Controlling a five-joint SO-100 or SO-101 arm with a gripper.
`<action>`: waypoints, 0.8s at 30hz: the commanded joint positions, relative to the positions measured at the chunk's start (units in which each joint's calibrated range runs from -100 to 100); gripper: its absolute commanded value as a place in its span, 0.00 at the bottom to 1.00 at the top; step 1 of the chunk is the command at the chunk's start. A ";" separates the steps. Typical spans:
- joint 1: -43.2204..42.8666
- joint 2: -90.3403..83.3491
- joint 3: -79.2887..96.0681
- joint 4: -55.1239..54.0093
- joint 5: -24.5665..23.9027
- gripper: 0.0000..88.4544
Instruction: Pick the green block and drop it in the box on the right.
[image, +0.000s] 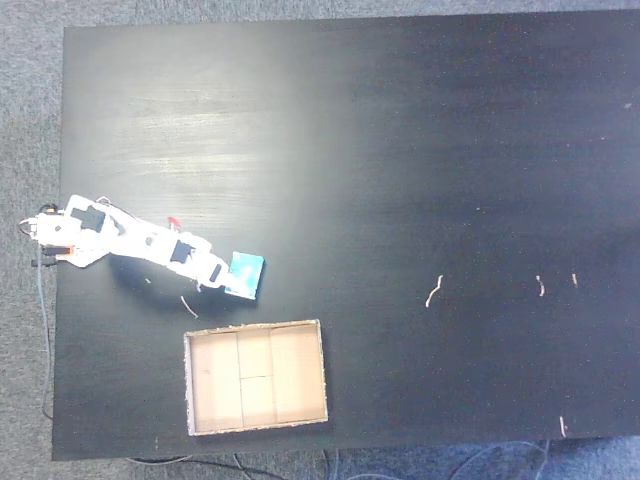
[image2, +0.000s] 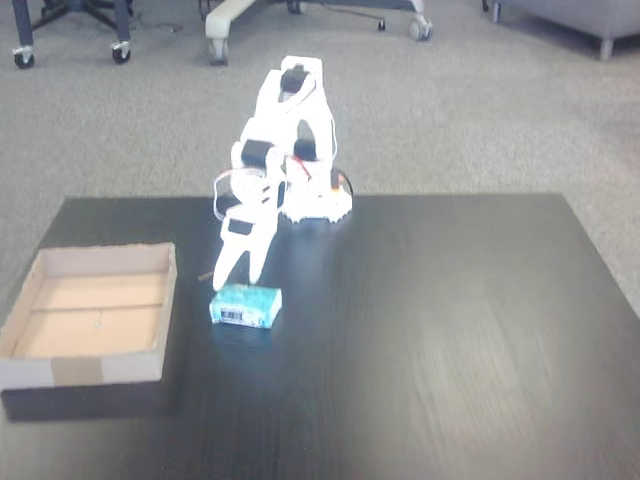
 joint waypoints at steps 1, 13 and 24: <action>-1.07 4.15 -10.95 3.46 0.49 0.54; -4.21 21.25 -29.99 15.35 2.74 0.21; -3.06 1.18 -8.42 1.31 -0.78 0.14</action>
